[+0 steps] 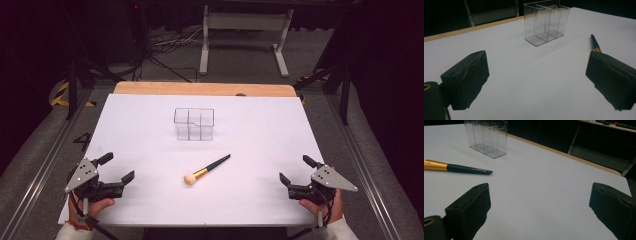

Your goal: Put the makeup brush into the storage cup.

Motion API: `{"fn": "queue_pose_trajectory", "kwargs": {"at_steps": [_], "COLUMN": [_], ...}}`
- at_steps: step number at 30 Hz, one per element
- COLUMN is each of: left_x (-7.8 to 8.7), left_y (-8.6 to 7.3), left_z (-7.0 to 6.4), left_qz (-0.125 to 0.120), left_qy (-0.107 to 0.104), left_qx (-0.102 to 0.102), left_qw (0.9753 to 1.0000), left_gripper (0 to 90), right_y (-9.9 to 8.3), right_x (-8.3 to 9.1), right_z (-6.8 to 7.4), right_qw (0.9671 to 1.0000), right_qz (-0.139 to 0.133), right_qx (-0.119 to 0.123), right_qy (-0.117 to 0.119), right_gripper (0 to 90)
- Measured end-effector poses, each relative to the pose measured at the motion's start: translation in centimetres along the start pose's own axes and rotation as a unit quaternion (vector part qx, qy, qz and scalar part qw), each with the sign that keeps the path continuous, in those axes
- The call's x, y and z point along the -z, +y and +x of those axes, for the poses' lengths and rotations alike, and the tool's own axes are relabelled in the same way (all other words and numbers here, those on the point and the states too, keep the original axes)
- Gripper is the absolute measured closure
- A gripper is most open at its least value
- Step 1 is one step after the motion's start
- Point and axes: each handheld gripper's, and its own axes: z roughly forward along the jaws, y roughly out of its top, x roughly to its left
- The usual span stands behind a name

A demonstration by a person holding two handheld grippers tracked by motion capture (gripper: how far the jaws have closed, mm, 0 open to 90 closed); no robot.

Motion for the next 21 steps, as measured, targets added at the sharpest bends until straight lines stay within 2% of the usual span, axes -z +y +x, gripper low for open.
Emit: {"fn": "queue_pose_trajectory", "kwargs": {"at_steps": [2,4,6,9,12,15,16,18,21], "left_x": [-0.1,-0.3,-0.5,-0.7,-0.7,-0.8,-0.8,-0.7,-0.6], "left_y": [0.1,0.1,0.0,-0.1,-0.2,-0.4,-0.5,-0.6,-0.9], "left_z": [0.0,-0.1,-0.3,-0.6,-0.7,-0.6,-0.7,-1.0,-1.3], "left_qz": [-0.001,0.0,0.007,0.024,0.024,0.027,0.027,0.029,0.034], "left_qy": [0.003,-0.003,-0.009,-0.012,-0.016,-0.021,-0.016,-0.014,-0.014], "left_qx": [-0.007,-0.01,-0.013,-0.027,-0.025,-0.019,-0.02,-0.027,-0.028], "left_qw": [1.0,1.0,0.9998,0.9993,0.9993,0.9992,0.9993,0.9991,0.9989], "left_gripper": [4.4,4.1,3.9,5.3,5.2,5.0,5.0,5.0,4.9], "right_y": [0.0,-0.1,-0.1,0.4,0.9,1.3,1.5,1.8,2.8], "right_x": [-0.1,0.0,0.0,0.0,-0.2,-0.5,-0.7,-1.0,-1.8], "right_z": [0.2,0.2,0.2,0.5,0.8,1.0,1.1,1.4,2.1], "right_qw": [0.9999,0.9999,0.9999,0.9995,0.9992,0.9984,0.9977,0.9965,0.9929], "right_qz": [0.003,0.006,0.01,0.023,0.026,0.034,0.038,0.047,0.059], "right_qx": [0.01,0.01,0.006,0.019,0.031,0.04,0.043,0.048,0.059], "right_qy": [0.0,0.001,-0.004,-0.008,-0.001,0.022,0.037,0.049,0.084], "right_gripper": [4.6,4.9,6.6,6.4,6.8,7.0,6.9,6.9,6.9]}}
